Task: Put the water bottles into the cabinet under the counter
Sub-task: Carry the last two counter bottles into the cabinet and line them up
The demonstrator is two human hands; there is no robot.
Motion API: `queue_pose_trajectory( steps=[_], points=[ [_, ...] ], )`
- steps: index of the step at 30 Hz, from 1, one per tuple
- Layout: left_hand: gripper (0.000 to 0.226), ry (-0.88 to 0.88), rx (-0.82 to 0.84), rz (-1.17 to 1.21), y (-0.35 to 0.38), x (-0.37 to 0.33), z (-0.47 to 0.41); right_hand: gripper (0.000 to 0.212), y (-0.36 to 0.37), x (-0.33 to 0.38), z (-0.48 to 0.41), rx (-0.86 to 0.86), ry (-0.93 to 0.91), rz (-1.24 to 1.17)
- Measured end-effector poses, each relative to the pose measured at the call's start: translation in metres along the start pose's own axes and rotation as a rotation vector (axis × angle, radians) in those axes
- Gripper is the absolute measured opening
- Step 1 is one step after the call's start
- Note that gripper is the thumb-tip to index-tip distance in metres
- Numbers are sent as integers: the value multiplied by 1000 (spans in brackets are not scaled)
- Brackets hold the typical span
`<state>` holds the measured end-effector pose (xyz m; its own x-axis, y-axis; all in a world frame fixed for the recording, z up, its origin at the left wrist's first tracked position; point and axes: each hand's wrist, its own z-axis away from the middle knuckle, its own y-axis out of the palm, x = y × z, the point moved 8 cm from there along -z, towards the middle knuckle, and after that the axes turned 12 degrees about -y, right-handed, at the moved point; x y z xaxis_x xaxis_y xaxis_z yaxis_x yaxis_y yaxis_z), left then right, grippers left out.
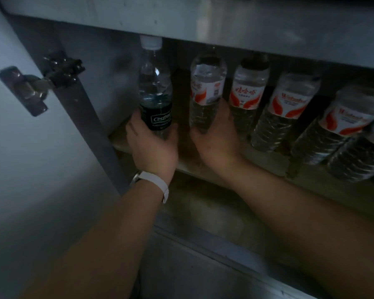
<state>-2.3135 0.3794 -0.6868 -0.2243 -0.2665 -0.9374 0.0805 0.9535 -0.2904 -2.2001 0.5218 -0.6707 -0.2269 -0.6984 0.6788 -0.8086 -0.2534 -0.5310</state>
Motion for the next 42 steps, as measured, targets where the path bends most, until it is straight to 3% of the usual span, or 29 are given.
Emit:
queue_pose_trajectory(
  steps=[6, 11, 17, 30, 42],
  points=[
    [75, -45, 10, 46, 4, 2, -18, 98, 13, 2, -10, -117, 86, -9],
    [66, -61, 76, 76, 16, 4, -39, 88, 16, -2, -23, -193, 162, -15],
    [61, -50, 202, 109, 33, -4, -57, 72, 16, -5, -26, -276, 114, 128],
    [66, -40, 413, 120, 49, -2, -78, 72, 16, -4, -23, -268, 87, 90],
    [70, -36, 468, 146, 55, 0, -80, 77, 22, -3, -17, -274, 99, 53]
  ],
)
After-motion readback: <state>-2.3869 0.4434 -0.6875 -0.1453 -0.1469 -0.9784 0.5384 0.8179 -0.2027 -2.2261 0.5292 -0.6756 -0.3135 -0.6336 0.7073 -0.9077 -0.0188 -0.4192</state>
